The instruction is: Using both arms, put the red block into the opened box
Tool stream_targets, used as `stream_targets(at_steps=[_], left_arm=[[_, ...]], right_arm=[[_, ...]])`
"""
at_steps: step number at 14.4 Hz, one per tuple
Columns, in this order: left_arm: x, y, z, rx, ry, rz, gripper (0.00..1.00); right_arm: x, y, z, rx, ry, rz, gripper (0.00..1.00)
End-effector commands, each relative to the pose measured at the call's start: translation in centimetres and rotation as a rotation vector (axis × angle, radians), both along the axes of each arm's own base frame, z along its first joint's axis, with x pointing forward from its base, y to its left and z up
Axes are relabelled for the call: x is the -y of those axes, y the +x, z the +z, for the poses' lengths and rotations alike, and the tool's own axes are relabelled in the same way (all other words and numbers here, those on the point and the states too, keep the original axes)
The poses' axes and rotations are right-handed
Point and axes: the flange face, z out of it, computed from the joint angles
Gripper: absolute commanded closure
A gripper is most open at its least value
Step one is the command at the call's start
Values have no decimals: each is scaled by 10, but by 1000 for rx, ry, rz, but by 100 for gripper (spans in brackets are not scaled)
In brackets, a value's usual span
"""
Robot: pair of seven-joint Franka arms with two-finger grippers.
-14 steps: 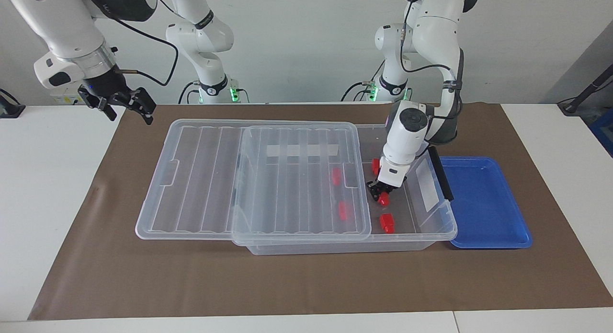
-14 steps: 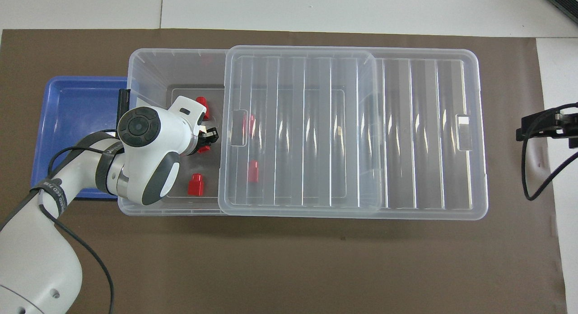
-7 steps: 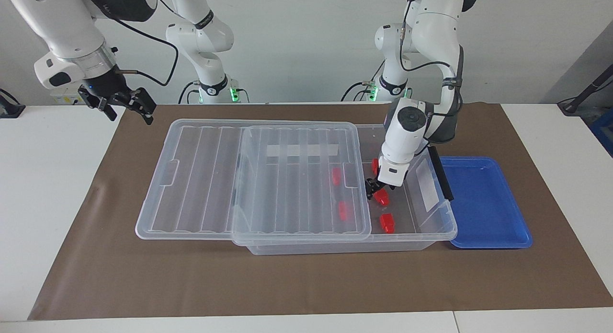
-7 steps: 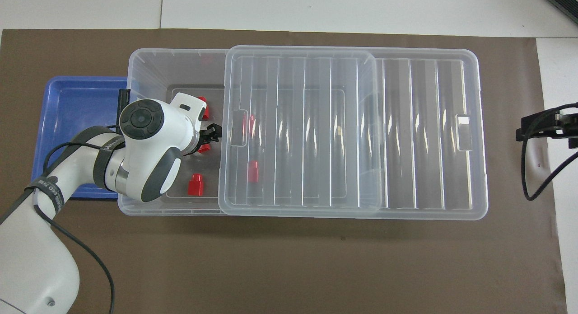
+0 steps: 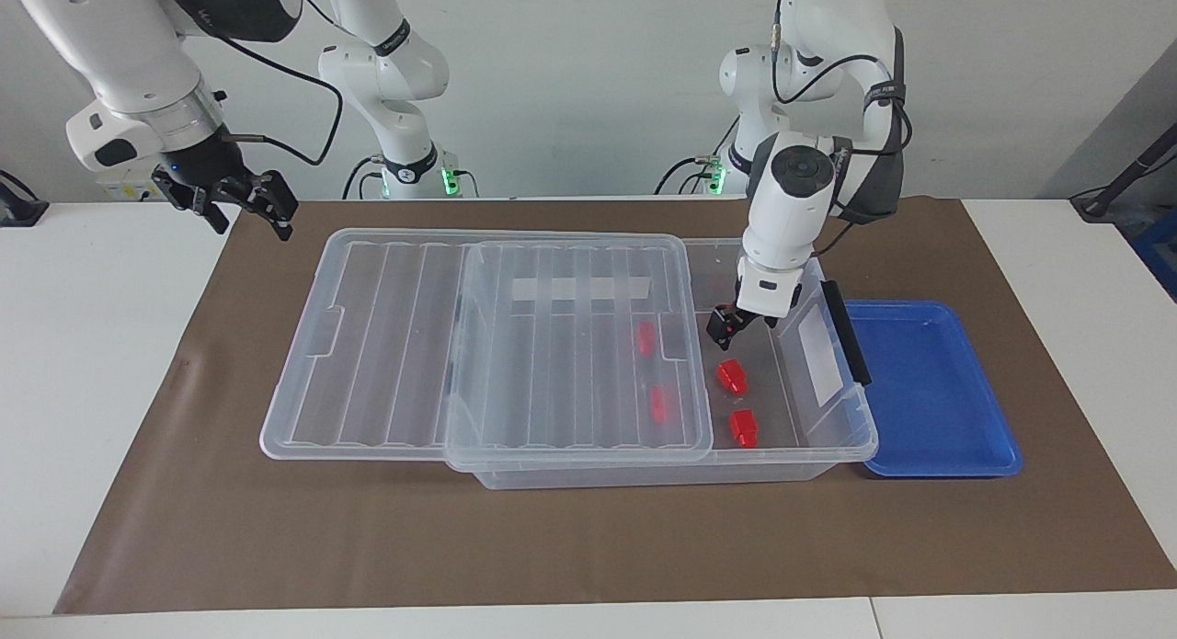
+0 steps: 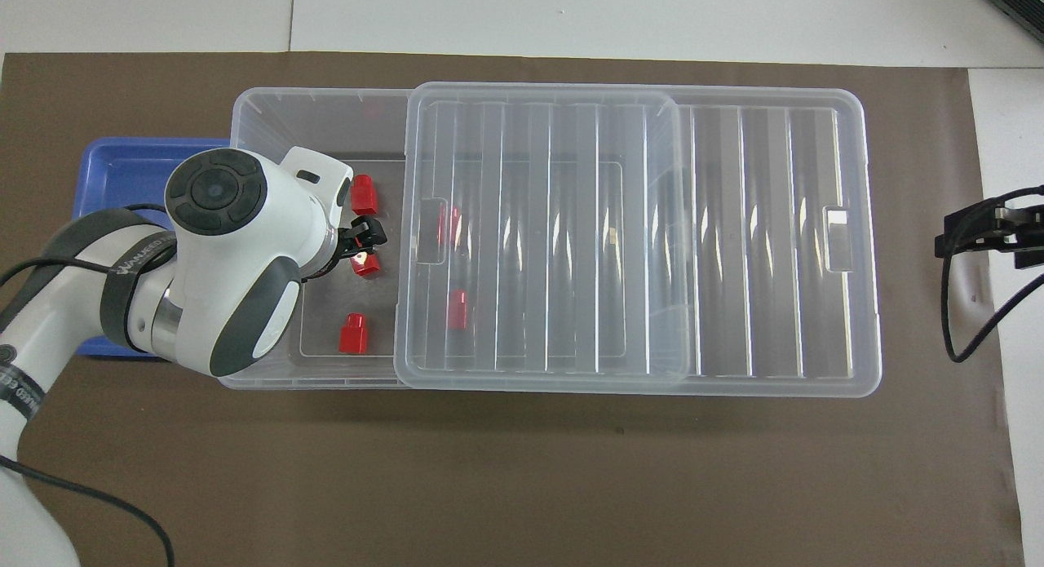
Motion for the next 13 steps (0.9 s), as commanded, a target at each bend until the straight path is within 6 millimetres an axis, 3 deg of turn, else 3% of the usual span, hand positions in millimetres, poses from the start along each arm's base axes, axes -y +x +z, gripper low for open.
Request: stream_targets(at_steps=[1, 2, 3, 5, 8, 11, 13], left_arm=[[-5, 0, 57, -15, 38, 26, 0], [-12, 3, 77, -23, 44, 26, 0], [-26, 7, 91, -34, 51, -4, 0], [-73, 8, 116, -40, 57, -94, 0], [-137, 1, 141, -67, 33, -210, 0], [-170, -3, 147, -95, 35, -327, 0], [-181, -2, 148, -95, 34, -350, 0]], right_arm=[[0, -7, -1, 6, 16, -6, 81], [2, -6, -3, 14, 15, -8, 100], [8, -7, -6, 12, 15, -15, 100], [11, -5, -13, 26, 15, 9, 100], [45, 0, -43, 71, 8, 118, 100], [60, 18, -73, 120, -3, 190, 100], [62, 34, -97, 141, -7, 214, 100]])
